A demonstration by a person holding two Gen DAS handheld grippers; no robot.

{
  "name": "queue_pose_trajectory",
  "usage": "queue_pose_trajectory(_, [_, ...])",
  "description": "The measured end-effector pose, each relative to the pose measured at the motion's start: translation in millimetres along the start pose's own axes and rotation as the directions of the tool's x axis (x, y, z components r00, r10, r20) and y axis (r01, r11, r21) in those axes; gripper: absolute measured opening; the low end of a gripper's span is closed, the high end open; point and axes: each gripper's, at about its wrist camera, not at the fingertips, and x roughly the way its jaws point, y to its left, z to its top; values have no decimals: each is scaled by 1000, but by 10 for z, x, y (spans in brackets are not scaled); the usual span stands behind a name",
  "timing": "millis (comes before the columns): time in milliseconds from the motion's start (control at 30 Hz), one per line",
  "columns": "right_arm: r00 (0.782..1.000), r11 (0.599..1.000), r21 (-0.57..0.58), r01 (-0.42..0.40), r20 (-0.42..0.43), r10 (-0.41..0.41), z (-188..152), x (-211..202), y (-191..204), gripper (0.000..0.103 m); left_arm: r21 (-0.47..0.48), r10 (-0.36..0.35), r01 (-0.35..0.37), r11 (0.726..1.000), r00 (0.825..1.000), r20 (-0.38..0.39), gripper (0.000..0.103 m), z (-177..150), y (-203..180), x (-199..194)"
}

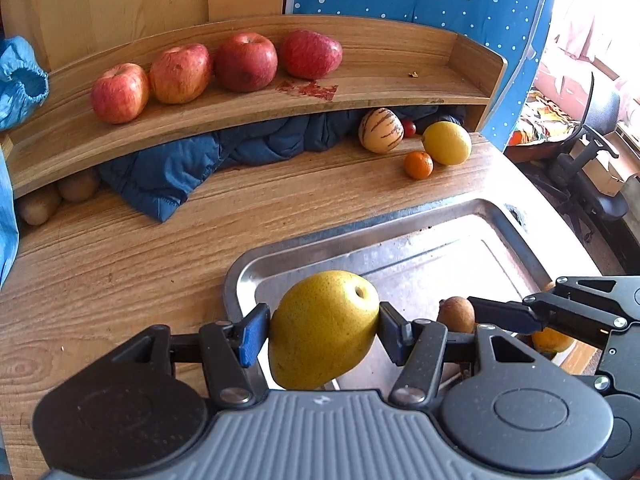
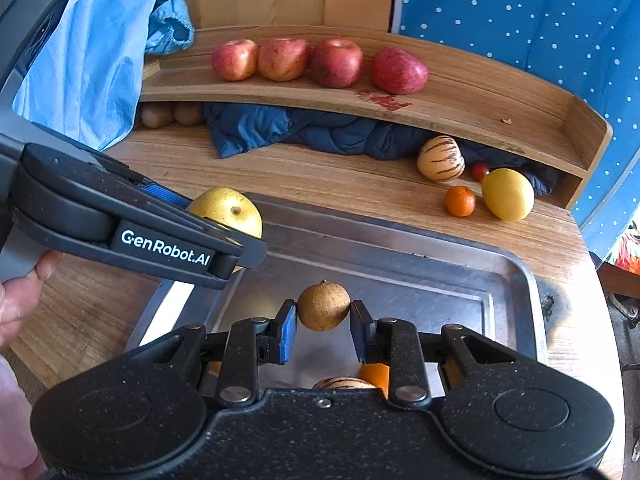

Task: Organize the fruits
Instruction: 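Carry the pear toward the tray with the left tool while the right tool carries the kiwi, then open the right tool to drop the kiwi in the tray while the left tool releases the pear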

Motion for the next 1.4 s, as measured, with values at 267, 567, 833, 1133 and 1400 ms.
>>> queue_pose_trajectory(267, [1000, 1000, -3, -6, -14, 6, -41, 4, 48, 30, 5, -5, 5, 1000, 1000, -14, 62, -52, 5, -28])
queue_pose_trajectory(567, [1000, 1000, -1, -13, -27, 13, -87, 0, 68, 30, 14, -3, 3, 1000, 1000, -31, 62, -92, -21, -52])
queue_pose_trajectory(833, [999, 1000, 3, -19, -37, 19, -128, -7, 91, 31, 11, 7, -6, 1000, 998, -55, 61, -150, -21, -50])
queue_pose_trajectory(1133, [999, 1000, -6, -22, -33, 21, -153, -28, 136, 31, -4, 14, -14, 1000, 998, -64, 61, -206, 3, -67])
queue_pose_trajectory(1400, [1000, 1000, -3, -11, -26, 10, -179, -77, 139, 46, -33, -5, 3, 999, 998, -64, 61, -246, 29, -93])
